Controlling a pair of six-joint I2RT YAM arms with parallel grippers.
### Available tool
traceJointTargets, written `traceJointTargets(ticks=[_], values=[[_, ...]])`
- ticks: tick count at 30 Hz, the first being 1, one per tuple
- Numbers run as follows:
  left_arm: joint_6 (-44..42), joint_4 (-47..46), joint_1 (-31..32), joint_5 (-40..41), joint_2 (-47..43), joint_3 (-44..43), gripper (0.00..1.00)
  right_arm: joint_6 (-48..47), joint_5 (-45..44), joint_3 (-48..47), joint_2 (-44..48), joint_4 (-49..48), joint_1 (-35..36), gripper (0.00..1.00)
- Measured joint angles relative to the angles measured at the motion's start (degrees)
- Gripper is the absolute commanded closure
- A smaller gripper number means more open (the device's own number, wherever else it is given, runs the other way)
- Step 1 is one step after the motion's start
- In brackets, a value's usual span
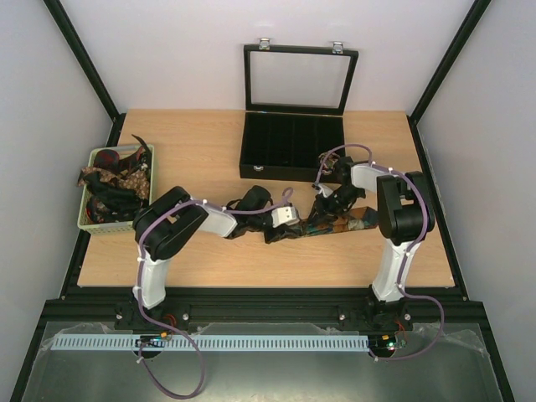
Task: Roll the ties
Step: Roll the tie at the center of the board.
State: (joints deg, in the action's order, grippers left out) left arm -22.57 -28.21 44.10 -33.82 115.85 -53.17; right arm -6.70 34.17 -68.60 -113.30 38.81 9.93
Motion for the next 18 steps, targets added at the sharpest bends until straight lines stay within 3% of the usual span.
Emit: traceJointTargets(ticks=[8, 18], values=[[4.9, 0.8, -0.1, 2.7, -3.4, 2.3, 0.71, 0.0, 0.6, 0.9, 0.3, -1.0, 0.2, 0.8], [3.5, 3.2, 1.3, 7.3, -3.5, 2.3, 0.71, -0.5, 4.3, -0.5, 1.5, 0.3, 0.4, 0.42]])
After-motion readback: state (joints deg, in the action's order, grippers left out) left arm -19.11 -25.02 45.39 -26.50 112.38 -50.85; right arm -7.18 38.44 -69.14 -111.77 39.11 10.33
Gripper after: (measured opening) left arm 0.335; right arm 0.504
